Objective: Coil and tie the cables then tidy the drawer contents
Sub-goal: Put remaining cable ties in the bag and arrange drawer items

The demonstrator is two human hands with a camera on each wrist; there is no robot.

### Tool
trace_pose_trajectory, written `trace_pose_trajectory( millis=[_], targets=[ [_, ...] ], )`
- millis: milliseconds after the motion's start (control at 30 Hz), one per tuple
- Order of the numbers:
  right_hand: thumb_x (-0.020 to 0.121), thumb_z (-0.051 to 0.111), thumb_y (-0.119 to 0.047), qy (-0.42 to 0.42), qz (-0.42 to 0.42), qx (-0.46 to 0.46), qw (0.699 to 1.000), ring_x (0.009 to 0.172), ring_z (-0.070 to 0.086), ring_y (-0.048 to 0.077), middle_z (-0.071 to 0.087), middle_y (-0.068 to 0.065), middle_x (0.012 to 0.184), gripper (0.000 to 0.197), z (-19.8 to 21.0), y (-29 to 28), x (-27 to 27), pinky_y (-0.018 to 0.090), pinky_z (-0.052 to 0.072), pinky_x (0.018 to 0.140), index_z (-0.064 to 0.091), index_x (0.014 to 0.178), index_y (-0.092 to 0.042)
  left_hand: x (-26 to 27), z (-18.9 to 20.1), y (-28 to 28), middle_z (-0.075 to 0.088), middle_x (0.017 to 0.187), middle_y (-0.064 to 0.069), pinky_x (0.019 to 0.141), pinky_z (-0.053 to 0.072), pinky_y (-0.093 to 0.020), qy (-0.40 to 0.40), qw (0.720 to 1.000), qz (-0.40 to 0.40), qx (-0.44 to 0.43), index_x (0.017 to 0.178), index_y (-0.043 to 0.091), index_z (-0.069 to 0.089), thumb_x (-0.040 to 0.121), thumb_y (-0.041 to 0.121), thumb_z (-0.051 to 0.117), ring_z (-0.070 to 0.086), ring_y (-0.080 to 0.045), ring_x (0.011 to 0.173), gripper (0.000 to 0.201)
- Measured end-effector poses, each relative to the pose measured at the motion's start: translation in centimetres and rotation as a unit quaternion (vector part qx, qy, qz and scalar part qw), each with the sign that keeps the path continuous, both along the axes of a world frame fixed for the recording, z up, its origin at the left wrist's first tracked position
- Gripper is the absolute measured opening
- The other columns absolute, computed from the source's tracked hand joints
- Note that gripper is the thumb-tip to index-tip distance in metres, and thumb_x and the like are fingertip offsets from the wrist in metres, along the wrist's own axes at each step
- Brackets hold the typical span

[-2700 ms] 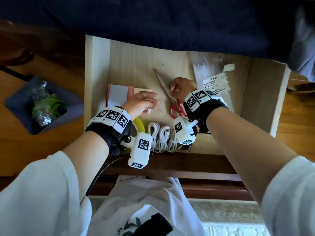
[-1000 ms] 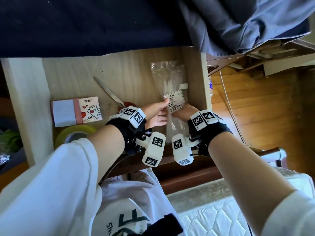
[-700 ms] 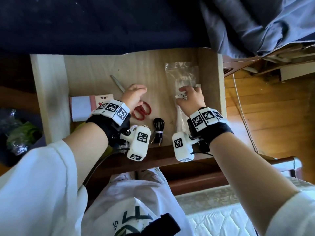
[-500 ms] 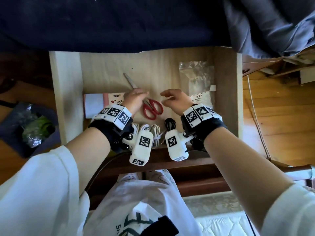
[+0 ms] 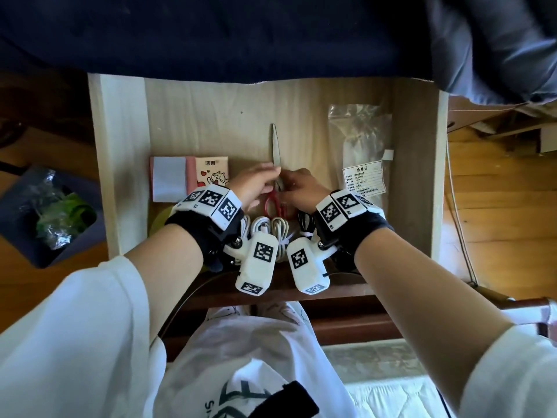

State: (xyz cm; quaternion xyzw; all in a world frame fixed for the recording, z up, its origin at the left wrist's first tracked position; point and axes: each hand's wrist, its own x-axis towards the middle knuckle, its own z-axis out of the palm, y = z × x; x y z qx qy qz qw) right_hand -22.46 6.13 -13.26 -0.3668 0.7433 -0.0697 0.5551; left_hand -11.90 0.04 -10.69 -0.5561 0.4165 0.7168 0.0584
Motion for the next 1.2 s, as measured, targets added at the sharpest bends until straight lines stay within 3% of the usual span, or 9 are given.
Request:
trace_pose_trajectory(
  millis=[167,300,400,500,633,733,800,967,1200],
  targets=[
    [0.085,0.054,-0.018,0.066,0.047,-0.045,0.996,0.135,0.027,0.027,0.031,0.001,0.147,0.055,0.4,-0.9,-0.6,0.037,0.023,0.112,0.043,0.138,-0.029,-0.8,-0.1,-0.2,0.055,0.096,-0.005,0.095,0.04,-0.04,0.082,0.98,0.153,0.099,0.123,0.019,0.048,0.098,0.018,0.046,0.054,-0.022,0.097,0.026],
    [0.089,0.046,-0.024,0.135,0.116,-0.06,0.982,0.142,0.018,0.017,0.025,-0.012,0.152,0.046,0.9,-1.5,-1.0,0.04,0.015,0.114,0.047,0.133,-0.037,-0.7,-0.5,-0.6,0.046,0.079,0.0,0.086,0.043,-0.038,0.087,0.98,0.13,0.123,0.091,0.021,0.053,0.098,0.021,0.045,0.049,-0.015,0.078,0.011],
    [0.09,0.049,-0.023,0.16,0.171,-0.057,0.97,0.143,0.012,0.015,0.016,-0.017,0.154,0.036,1.0,-0.7,-1.7,0.043,0.011,0.114,0.057,0.124,-0.033,-0.3,-0.9,-1.5,0.052,0.081,0.003,0.074,0.047,-0.03,0.025,0.998,0.064,0.016,0.082,0.025,0.052,0.098,0.018,0.046,0.051,-0.013,0.076,0.018],
    [0.08,0.064,-0.02,0.185,0.147,-0.058,0.97,0.134,0.028,0.024,0.025,-0.006,0.148,0.036,1.2,-0.1,-2.5,0.043,0.027,0.109,0.06,0.115,-0.026,0.3,-1.6,-2.9,0.059,0.091,0.007,0.062,0.045,-0.023,0.017,0.989,0.085,-0.117,0.084,0.025,0.059,0.094,0.007,0.049,0.055,-0.014,0.093,0.024],
    [0.066,0.08,-0.024,0.211,0.041,-0.033,0.976,0.118,0.042,0.031,0.036,0.011,0.129,0.072,1.0,-0.2,-3.1,0.038,0.041,0.099,0.042,0.124,-0.009,0.3,-1.8,-4.1,0.056,0.112,0.006,0.074,0.042,-0.008,0.018,0.98,0.014,-0.198,0.121,0.013,0.059,0.094,0.0,0.043,0.049,-0.009,0.106,0.034],
    [0.066,0.08,-0.024,0.208,0.083,-0.017,0.974,0.113,0.048,0.032,0.037,0.012,0.128,0.07,0.9,-0.6,-3.2,0.038,0.047,0.093,0.043,0.123,-0.008,-0.3,-2.4,-4.8,0.05,0.119,0.001,0.083,0.034,-0.01,-0.015,0.97,-0.074,-0.232,0.133,0.019,0.051,0.094,-0.001,0.041,0.045,-0.007,0.11,0.045],
    [0.068,0.078,-0.021,0.208,0.091,-0.015,0.974,0.106,0.053,0.03,0.039,0.01,0.126,0.059,0.9,-1.5,-3.4,0.038,0.05,0.09,0.049,0.118,-0.011,-0.9,-2.8,-5.4,0.05,0.113,-0.002,0.076,0.035,-0.008,-0.027,0.965,-0.099,-0.24,0.134,0.018,0.05,0.093,0.0,0.043,0.045,-0.01,0.105,0.045],
    [0.074,0.071,-0.017,0.218,0.11,-0.055,0.968,0.115,0.047,0.025,0.043,0.002,0.122,0.035,-0.1,-3.7,-4.4,0.032,0.045,0.095,0.061,0.106,-0.027,-1.1,-3.4,-6.4,0.061,0.125,-0.002,0.096,0.038,-0.021,-0.105,0.937,-0.163,-0.29,0.12,0.018,0.063,0.091,0.003,0.048,0.054,-0.02,0.117,0.037],
    [0.076,0.07,-0.014,0.198,0.172,-0.081,0.961,0.114,0.04,0.024,0.038,-0.006,0.099,0.026,0.2,-2.4,-5.1,0.031,0.037,0.096,0.068,0.095,-0.032,0.1,-3.8,-5.1,0.068,0.11,0.002,0.092,0.041,-0.023,-0.111,0.945,-0.227,-0.208,0.094,0.021,0.072,0.089,0.009,0.055,0.057,-0.016,0.108,0.022]
  ],
)
